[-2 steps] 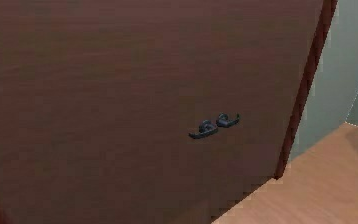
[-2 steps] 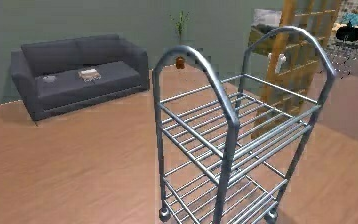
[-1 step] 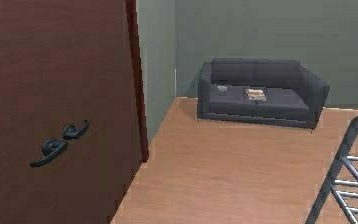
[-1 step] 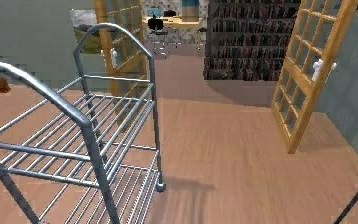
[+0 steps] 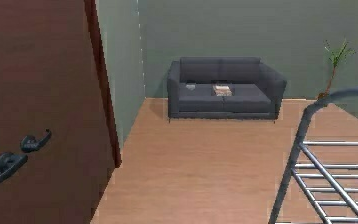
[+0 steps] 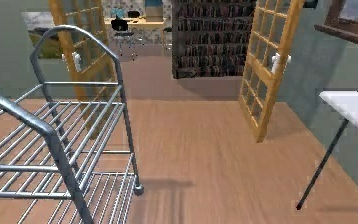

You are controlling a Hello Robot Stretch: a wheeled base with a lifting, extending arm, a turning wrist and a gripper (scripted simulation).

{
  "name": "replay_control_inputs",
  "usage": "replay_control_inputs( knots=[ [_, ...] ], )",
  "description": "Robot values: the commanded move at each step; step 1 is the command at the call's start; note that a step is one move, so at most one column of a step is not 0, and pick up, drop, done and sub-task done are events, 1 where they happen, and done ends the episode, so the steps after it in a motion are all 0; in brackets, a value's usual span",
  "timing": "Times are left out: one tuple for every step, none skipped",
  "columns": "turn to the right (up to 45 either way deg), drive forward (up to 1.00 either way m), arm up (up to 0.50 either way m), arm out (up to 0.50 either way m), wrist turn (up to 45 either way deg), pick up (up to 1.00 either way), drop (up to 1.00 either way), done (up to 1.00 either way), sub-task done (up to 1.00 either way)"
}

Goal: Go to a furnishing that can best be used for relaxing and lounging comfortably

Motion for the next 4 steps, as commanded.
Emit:
replay_control_inputs(
  knots=[
    [0.0, 1.0, 0.0, 0.0, 0.0, 0.0, 0.0, 0.0, 0.0],
    [3.0, 0.0, 0.0, 0.0, 0.0, 0.0, 0.0, 0.0, 0.0],
    [0.0, 0.05, 0.0, 0.0, 0.0, 0.0, 0.0, 0.0, 0.0],
    [45.0, 0.0, 0.0, 0.0, 0.0, 0.0, 0.0, 0.0, 0.0]
  ],
)
